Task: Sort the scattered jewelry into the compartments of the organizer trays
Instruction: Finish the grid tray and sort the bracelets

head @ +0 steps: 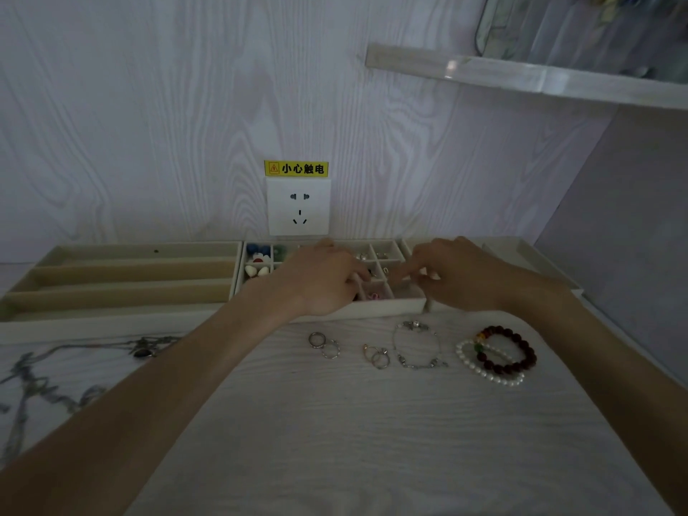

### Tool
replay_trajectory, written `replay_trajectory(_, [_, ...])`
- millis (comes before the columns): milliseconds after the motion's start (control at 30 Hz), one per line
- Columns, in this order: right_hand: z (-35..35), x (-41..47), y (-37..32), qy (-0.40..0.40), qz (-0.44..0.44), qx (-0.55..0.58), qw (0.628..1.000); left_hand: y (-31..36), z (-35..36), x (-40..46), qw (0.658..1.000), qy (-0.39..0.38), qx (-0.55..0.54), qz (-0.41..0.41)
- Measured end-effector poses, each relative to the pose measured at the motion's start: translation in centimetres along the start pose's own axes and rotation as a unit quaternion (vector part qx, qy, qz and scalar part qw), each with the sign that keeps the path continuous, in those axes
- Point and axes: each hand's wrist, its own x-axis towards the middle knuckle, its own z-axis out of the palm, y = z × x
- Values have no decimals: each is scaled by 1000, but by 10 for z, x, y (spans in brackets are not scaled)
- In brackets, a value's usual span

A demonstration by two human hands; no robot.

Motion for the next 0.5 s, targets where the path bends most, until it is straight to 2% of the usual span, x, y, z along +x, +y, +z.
replay_trajectory(100, [2,-20,-2,9,16,41,999,2,-4,-19,999,24,-34,-2])
replay_trajectory(333, [13,-52,-27,-1,-14,83,996,-8,-3,-64,998,-3,-62,-23])
replay_trajectory(433, [22,-54,-37,24,-23,96,995,-10,0,-76,997,25,-67,-19])
replay_trajectory(500, [28,-49,-44,42,-28,93,994,-12,4,-81,997,17,-74,-31])
